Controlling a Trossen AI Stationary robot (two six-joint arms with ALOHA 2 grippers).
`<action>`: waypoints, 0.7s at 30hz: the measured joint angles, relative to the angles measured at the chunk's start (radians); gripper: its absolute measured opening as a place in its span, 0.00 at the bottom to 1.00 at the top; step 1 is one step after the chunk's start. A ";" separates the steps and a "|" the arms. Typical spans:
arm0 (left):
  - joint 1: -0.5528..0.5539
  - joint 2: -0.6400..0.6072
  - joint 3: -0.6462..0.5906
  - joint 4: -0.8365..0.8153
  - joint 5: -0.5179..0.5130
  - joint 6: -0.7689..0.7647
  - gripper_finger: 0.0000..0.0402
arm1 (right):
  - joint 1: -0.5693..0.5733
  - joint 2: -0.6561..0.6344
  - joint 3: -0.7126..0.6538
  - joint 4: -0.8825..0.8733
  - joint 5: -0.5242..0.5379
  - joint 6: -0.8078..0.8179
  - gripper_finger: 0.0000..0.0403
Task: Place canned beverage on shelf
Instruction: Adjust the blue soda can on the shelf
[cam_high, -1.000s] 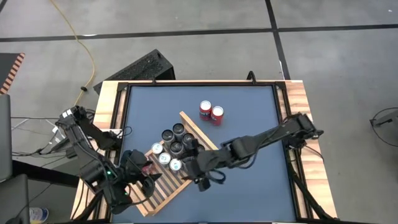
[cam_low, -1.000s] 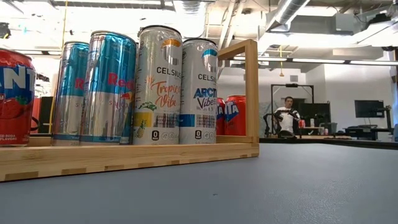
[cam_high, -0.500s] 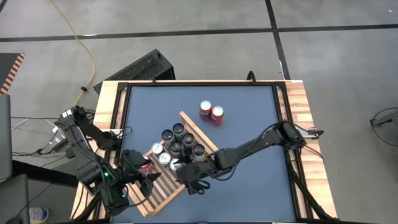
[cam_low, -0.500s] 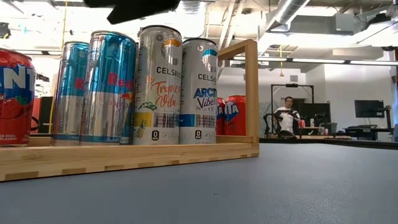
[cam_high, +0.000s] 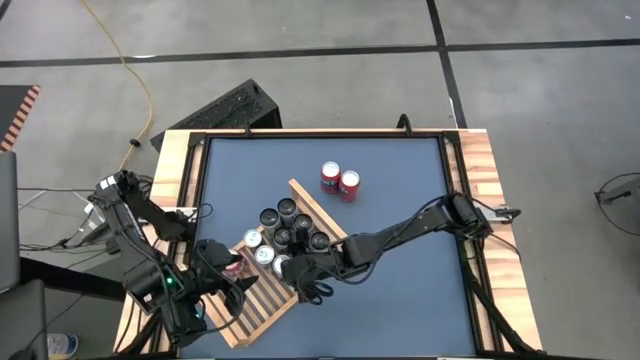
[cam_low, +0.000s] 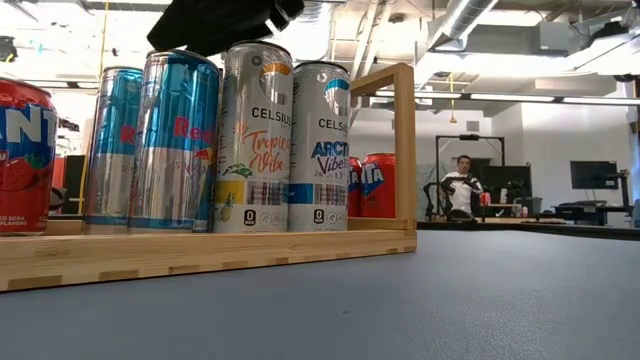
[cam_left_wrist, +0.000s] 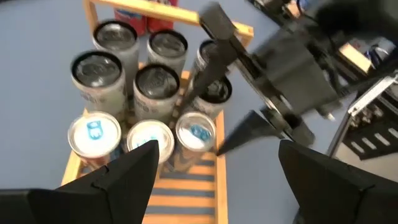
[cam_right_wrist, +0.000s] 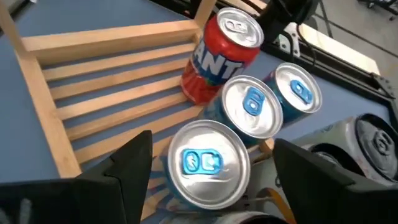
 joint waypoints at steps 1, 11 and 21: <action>0.000 0.000 0.000 -0.006 -0.014 -0.001 0.79 | 0.008 0.000 0.013 -0.016 0.017 0.000 0.75; 0.129 0.000 -0.001 -0.073 0.082 0.053 0.79 | 0.128 -0.006 0.571 -0.725 0.188 -0.096 0.69; 0.312 0.000 -0.002 0.166 0.178 0.522 0.54 | 0.169 -0.520 0.406 -0.704 0.413 0.087 0.57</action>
